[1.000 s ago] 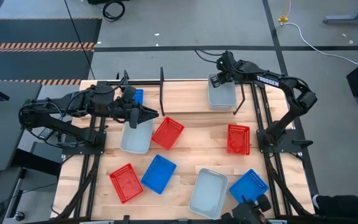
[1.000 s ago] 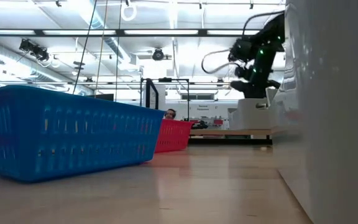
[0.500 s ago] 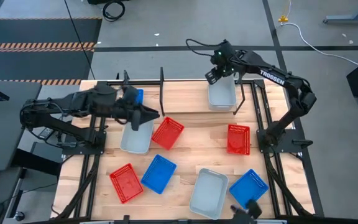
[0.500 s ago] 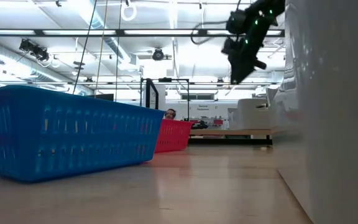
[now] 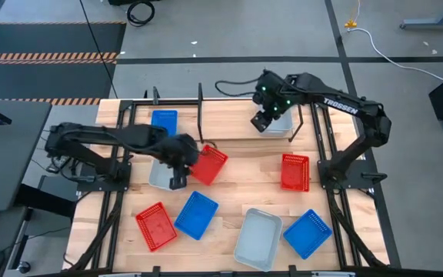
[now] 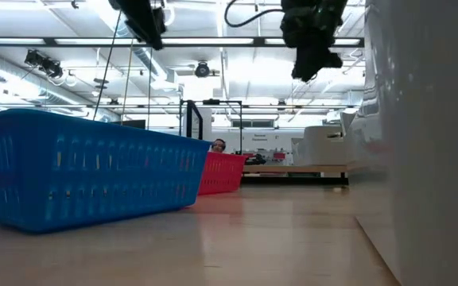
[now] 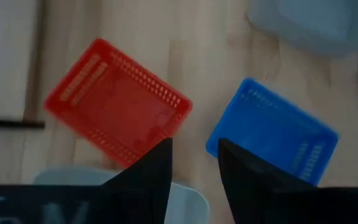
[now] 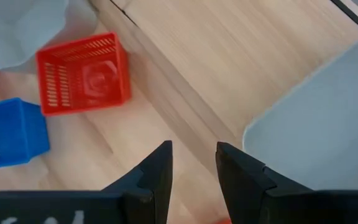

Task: Stack baskets on shelf by color
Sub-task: Put the top left red bin on the shelf

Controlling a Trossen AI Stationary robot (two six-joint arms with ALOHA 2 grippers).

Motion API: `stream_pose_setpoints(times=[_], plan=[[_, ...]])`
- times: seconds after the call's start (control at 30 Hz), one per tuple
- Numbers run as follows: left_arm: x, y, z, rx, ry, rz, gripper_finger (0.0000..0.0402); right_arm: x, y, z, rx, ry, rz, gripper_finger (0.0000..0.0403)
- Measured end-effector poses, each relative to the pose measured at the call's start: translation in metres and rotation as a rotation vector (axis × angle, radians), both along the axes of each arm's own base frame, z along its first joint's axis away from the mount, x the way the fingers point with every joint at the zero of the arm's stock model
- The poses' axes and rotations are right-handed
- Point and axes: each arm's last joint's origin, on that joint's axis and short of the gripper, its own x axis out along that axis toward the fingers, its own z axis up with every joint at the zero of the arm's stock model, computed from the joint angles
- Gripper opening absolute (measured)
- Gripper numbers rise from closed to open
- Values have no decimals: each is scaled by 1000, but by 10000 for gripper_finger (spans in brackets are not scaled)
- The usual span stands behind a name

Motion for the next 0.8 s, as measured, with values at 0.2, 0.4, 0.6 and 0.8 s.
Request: stream_pose_setpoints(times=[0.2, 0.4, 0.6, 0.8], plan=[[25, -11, -35, 72, 119, -152, 163, -19, 32, 26, -15, -74, -63, 129], [48, -11, -70, 171, 205, -246, 211, -44, 62, 51, -33, -181, -140, 129], [63, -3, -101, 198, 276, -329, 240, -62, 84, 63, -23, -232, -197, 129], [68, -2, -124, 174, 356, -440, 243, -69, 104, 65, 6, -235, -219, 129]])
